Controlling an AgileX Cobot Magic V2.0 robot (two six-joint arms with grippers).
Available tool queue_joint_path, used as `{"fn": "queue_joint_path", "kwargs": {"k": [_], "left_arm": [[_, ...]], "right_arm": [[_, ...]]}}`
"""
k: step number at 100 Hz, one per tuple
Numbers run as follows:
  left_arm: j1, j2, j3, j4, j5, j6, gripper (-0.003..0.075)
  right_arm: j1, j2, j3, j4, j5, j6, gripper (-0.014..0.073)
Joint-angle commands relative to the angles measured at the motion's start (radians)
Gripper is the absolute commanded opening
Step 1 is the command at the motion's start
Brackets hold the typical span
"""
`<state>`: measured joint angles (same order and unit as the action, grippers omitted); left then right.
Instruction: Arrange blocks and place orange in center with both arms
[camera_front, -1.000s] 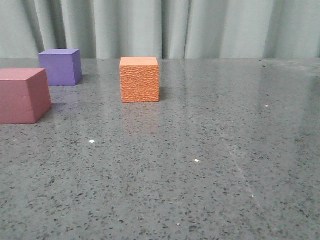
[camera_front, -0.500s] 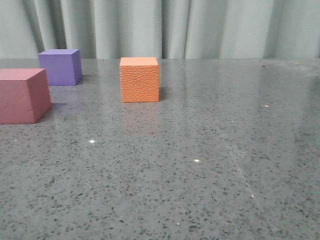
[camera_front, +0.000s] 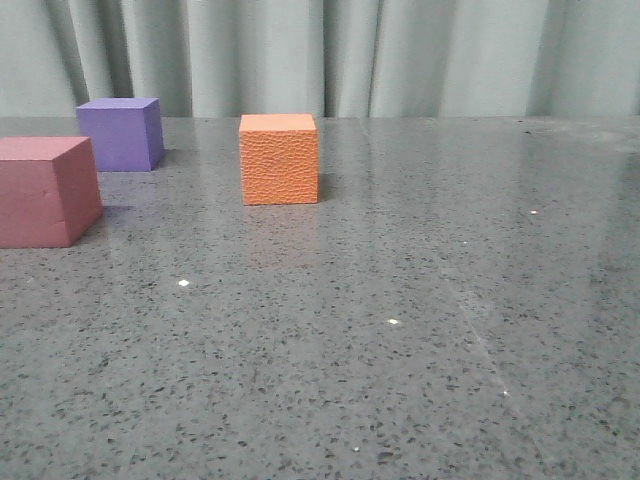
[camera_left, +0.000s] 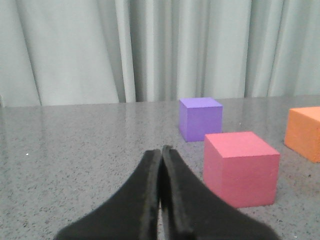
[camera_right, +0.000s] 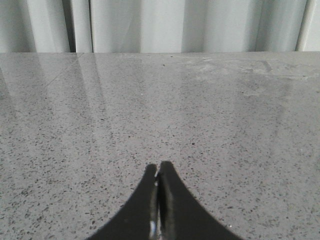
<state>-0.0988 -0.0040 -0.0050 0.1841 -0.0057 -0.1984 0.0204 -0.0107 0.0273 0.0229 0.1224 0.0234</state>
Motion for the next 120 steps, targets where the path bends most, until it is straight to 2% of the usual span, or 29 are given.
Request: {"fn": "queue_joint_path", "kwargs": {"k": [1,13,24,53,71,99,109,116,120], "left_arm": [[0.0,-0.025,-0.005,-0.046,-0.042,-0.015,-0.0019],[0.0,0.035,-0.133,-0.091,0.144,-0.015,-0.0019],[0.0,0.141,-0.275,-0.095,0.228,-0.015,-0.0019],[0.0,0.565,-0.75,-0.167,0.554,-0.015,-0.0019],[0.0,0.74,-0.907,-0.161,0.56,-0.015,-0.0019],[0.0,0.829,-0.974,-0.161,0.531,-0.008,-0.0014],[0.0,0.829,-0.974,-0.161,0.517,0.022,0.0062],[0.0,0.829,-0.974,-0.161,0.505,0.022,0.0184],[0.0,0.829,-0.974,-0.161,0.501,0.022,0.0292]], "right_arm": [[-0.005,-0.025,-0.013,0.0,-0.089,-0.007,-0.0067],[-0.005,-0.025,-0.013,0.0,-0.089,-0.007,-0.0067],[-0.005,-0.025,-0.013,0.0,-0.089,-0.007,-0.0067],[-0.005,-0.025,-0.013,0.0,-0.089,-0.007,-0.0067],[-0.005,-0.025,-0.013,0.0,-0.089,-0.007,-0.0067],[-0.005,-0.025,-0.013,0.0,-0.089,-0.007,-0.0067],[-0.005,-0.025,-0.013,0.0,-0.089,-0.007,-0.0067],[-0.005,-0.025,-0.013,0.0,-0.089,-0.007,-0.0067],[-0.005,-0.025,-0.013,0.0,-0.089,-0.007,-0.0067]]}}
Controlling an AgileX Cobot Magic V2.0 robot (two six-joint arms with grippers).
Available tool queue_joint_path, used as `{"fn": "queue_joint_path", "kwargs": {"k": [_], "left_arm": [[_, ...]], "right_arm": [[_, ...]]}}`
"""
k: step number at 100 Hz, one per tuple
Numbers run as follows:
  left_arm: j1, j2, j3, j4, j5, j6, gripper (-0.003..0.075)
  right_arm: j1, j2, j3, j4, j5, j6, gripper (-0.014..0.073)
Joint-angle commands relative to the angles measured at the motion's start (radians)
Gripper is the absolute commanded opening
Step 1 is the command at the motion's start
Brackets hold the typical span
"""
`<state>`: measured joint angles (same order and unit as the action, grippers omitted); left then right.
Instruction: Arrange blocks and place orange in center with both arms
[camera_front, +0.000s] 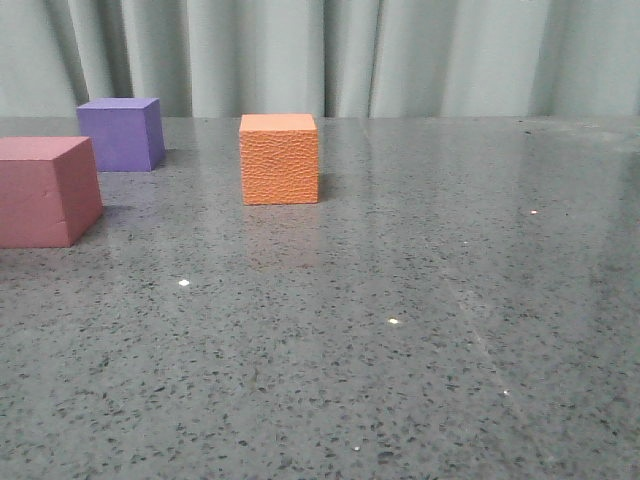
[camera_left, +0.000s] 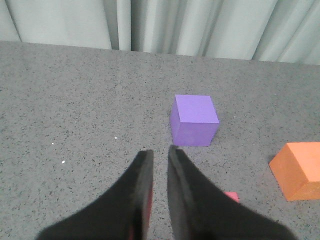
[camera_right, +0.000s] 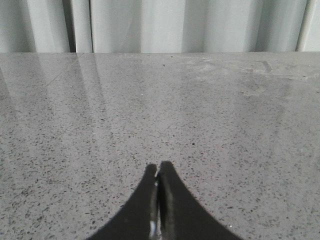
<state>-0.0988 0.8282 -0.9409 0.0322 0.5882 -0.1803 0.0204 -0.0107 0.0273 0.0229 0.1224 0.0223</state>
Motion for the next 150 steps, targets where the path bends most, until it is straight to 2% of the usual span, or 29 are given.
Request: {"fn": "queue_joint_path", "kwargs": {"k": [1,3,8,13,27,41,51,63,77,89,108,133,150], "left_arm": [[0.0,-0.004,-0.038,-0.009,-0.095,0.004,0.0334],[0.0,-0.004,-0.038,-0.011,-0.097,0.004,0.0379],[0.0,-0.004,-0.038,-0.018,-0.105,0.004,0.0574],[0.0,-0.004,-0.038,-0.021,-0.113,-0.004,0.0724],[0.0,-0.004,-0.038,-0.026,-0.122,-0.011,0.0628],[0.0,-0.004,-0.042,-0.026,-0.164,-0.011,0.0627],[-0.006,0.014,-0.075,-0.044,-0.116,-0.011,0.0627],[-0.073,0.074,-0.141,-0.058,-0.08,0.0,0.0627],[-0.23,0.182,-0.233,-0.057,-0.107,-0.009,0.0627],[-0.354,0.32,-0.32,0.045,-0.112,-0.122,0.0624],[-0.476,0.547,-0.468,0.287,-0.103,-0.384,0.0622],[-0.589,0.813,-0.693,0.425,0.068,-0.556,0.0622],[-0.613,0.906,-0.756,0.437,0.082,-0.597,0.0621]], "right_arm": [[-0.005,-0.025,-0.013,0.0,-0.089,-0.006,-0.0067],[-0.005,-0.025,-0.013,0.0,-0.089,-0.006,-0.0067],[-0.005,-0.025,-0.013,0.0,-0.089,-0.006,-0.0067],[-0.005,-0.025,-0.013,0.0,-0.089,-0.006,-0.0067],[-0.005,-0.025,-0.013,0.0,-0.089,-0.006,-0.0067],[-0.005,-0.025,-0.013,0.0,-0.089,-0.006,-0.0067],[-0.005,-0.025,-0.013,0.0,-0.088,-0.006,-0.0067],[-0.005,-0.025,-0.013,0.0,-0.088,-0.006,-0.0067],[-0.005,-0.025,-0.013,0.0,-0.088,-0.006,-0.0067],[-0.005,-0.025,-0.013,0.0,-0.088,-0.006,-0.0067],[-0.005,-0.025,-0.013,0.0,-0.088,-0.006,-0.0067],[-0.005,-0.025,-0.013,0.0,-0.088,-0.006,-0.0067],[-0.005,-0.025,-0.013,0.0,-0.088,-0.006,-0.0067]]}}
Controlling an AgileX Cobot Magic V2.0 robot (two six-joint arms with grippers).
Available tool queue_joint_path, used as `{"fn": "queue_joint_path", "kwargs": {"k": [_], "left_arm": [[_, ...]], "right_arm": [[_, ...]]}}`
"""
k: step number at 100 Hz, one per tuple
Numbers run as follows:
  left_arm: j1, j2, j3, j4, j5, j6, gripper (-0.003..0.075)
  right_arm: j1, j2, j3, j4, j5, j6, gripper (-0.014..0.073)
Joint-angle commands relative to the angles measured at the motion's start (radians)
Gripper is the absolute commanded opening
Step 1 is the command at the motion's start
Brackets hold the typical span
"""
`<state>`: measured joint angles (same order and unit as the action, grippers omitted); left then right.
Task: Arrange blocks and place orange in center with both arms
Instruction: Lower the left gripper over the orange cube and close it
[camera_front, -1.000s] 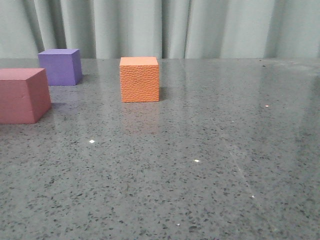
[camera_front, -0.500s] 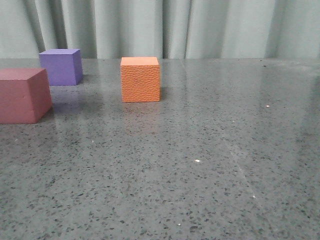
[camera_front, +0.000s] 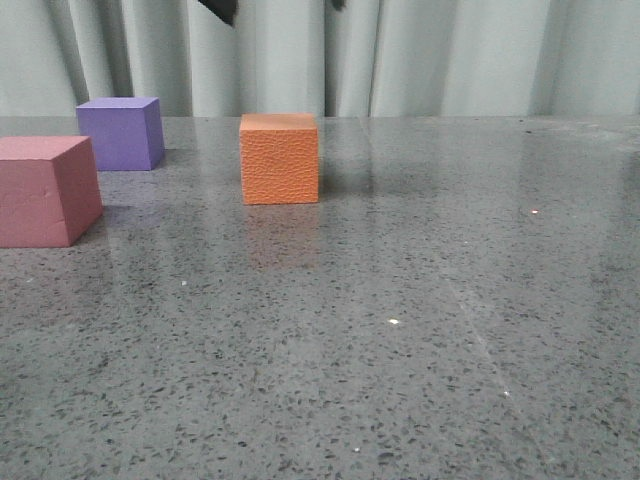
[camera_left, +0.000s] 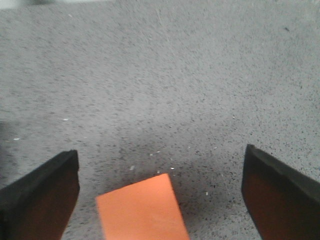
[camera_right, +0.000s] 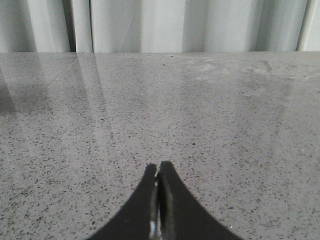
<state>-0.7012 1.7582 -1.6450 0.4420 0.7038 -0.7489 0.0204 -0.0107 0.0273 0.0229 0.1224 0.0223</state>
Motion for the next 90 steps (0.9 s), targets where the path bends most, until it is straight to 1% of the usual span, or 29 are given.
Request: {"fn": "queue_joint_path", "kwargs": {"k": [1,18,26,47,90], "left_arm": [[-0.011,-0.021,-0.052,0.027,-0.034,-0.031,0.0621],[-0.008,-0.008,-0.052,0.028,-0.04,-0.047,0.0621],[-0.008,-0.008,-0.052,0.037,-0.018,-0.045,0.0621],[-0.008,0.005,-0.05,0.041,0.036,-0.123,0.0621],[-0.008,0.05,-0.05,0.041,0.077,-0.145,0.0621]], "right_arm": [[-0.005,-0.025,-0.013,0.0,-0.088,-0.006,-0.0067],[-0.005,-0.025,-0.013,0.0,-0.088,-0.006,-0.0067],[-0.005,-0.025,-0.013,0.0,-0.088,-0.006,-0.0067],[-0.005,-0.025,-0.013,0.0,-0.088,-0.006,-0.0067],[-0.005,-0.025,-0.013,0.0,-0.088,-0.006,-0.0067]]}}
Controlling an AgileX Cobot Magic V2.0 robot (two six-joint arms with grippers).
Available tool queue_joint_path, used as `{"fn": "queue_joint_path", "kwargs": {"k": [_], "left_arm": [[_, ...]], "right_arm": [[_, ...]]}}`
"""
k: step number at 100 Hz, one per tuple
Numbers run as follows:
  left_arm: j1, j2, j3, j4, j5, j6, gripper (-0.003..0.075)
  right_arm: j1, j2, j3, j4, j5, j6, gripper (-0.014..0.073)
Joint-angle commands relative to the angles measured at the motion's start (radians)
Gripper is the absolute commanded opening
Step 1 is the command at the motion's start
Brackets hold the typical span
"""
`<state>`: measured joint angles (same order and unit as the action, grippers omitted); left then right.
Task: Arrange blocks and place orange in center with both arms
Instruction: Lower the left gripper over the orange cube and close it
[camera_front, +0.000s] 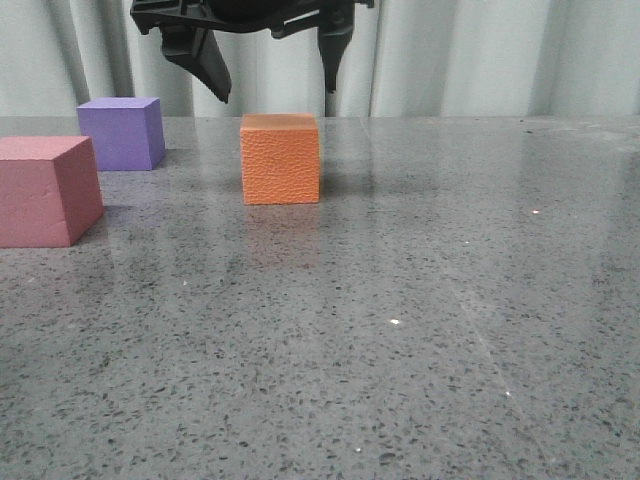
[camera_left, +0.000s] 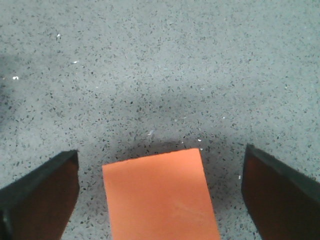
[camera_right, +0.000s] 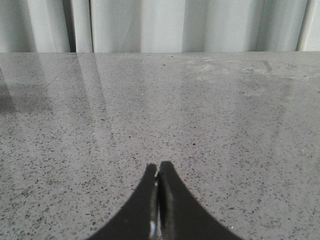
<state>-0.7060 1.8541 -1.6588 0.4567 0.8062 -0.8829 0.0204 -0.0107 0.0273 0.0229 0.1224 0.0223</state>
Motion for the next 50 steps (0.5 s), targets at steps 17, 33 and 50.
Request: {"fn": "queue_joint_path", "kwargs": {"k": [17,33,50], "left_arm": [[-0.004,-0.024,-0.033,0.026,-0.009,-0.011,0.0621],[-0.006,0.007,-0.029,0.017,-0.003,-0.011,0.0621],[-0.006,0.031,-0.029,0.003,-0.003,-0.011,0.0621]], "right_arm": [[-0.005,-0.025,-0.013,0.0,-0.088,-0.006,-0.0067],[-0.005,-0.025,-0.013,0.0,-0.088,-0.006,-0.0067],[-0.005,-0.025,-0.013,0.0,-0.088,-0.006,-0.0067]]}}
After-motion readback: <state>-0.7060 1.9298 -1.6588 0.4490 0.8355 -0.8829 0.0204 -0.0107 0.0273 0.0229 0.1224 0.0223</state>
